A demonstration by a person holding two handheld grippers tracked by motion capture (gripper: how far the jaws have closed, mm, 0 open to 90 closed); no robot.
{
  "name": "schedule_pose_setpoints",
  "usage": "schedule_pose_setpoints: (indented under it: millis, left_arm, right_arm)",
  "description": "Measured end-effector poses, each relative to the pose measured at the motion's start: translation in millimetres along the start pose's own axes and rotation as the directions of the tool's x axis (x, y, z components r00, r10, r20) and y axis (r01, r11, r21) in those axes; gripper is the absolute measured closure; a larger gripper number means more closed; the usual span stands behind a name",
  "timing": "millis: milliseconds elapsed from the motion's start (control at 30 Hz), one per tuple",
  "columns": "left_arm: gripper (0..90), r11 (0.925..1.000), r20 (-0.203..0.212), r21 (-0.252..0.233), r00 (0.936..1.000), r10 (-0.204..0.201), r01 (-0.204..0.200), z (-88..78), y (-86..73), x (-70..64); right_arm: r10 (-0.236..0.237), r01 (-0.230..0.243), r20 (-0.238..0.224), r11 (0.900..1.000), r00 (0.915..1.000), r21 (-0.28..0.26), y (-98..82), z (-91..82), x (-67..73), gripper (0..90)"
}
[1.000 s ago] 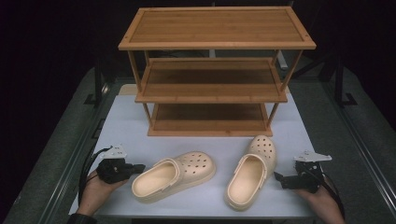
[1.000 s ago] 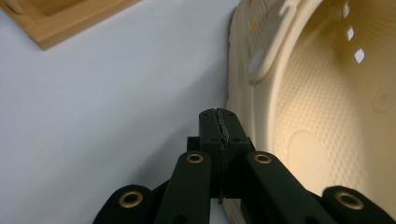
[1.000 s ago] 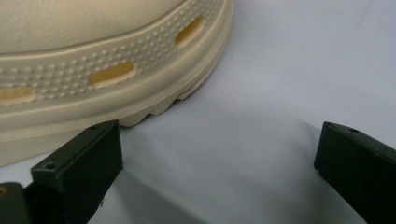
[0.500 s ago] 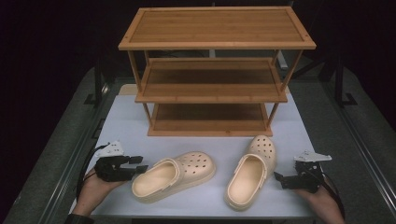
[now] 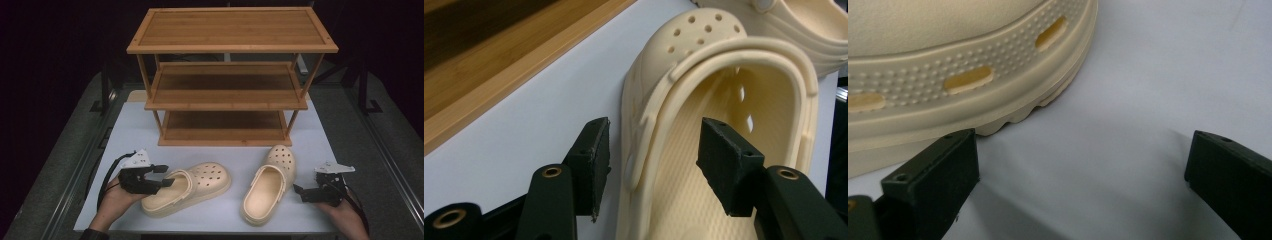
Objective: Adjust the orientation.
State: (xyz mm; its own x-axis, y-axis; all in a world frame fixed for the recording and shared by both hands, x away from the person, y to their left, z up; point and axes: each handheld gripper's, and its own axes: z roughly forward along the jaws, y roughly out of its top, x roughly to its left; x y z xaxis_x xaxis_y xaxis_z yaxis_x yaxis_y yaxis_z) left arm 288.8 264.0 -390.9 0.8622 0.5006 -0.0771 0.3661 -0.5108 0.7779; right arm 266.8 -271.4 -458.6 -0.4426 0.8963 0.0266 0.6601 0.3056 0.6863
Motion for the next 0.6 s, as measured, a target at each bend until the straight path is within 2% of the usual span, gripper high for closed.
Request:
schedule_pose_setpoints:
  millis: [200, 367, 600]
  left_arm:
    - [47.6, 0.9997, 0.021, 0.003, 0.9995, 0.023, -0.023, 15.6, 11.1, -1.2]
    - [55.5, 0.9992, 0.039, 0.009, 0.9985, 0.038, -0.038, 23.8, 15.2, -0.4]
    - [65.7, 0.9976, 0.022, 0.011, 0.9974, 0.068, -0.068, 23.8, 16.2, -3.1]
  right_arm:
    - [0.0, 0.0, 0.0, 1.0, 1.0, 0.0, 0.0, 0.0, 0.2, 0.5]
    - [0.0, 0.0, 0.0, 1.0, 1.0, 0.0, 0.0, 0.0, 0.1, 0.6]
    - [0.001, -0.001, 0.0, 1.0, 1.0, 0.0, 0.0, 0.0, 0.2, 0.6]
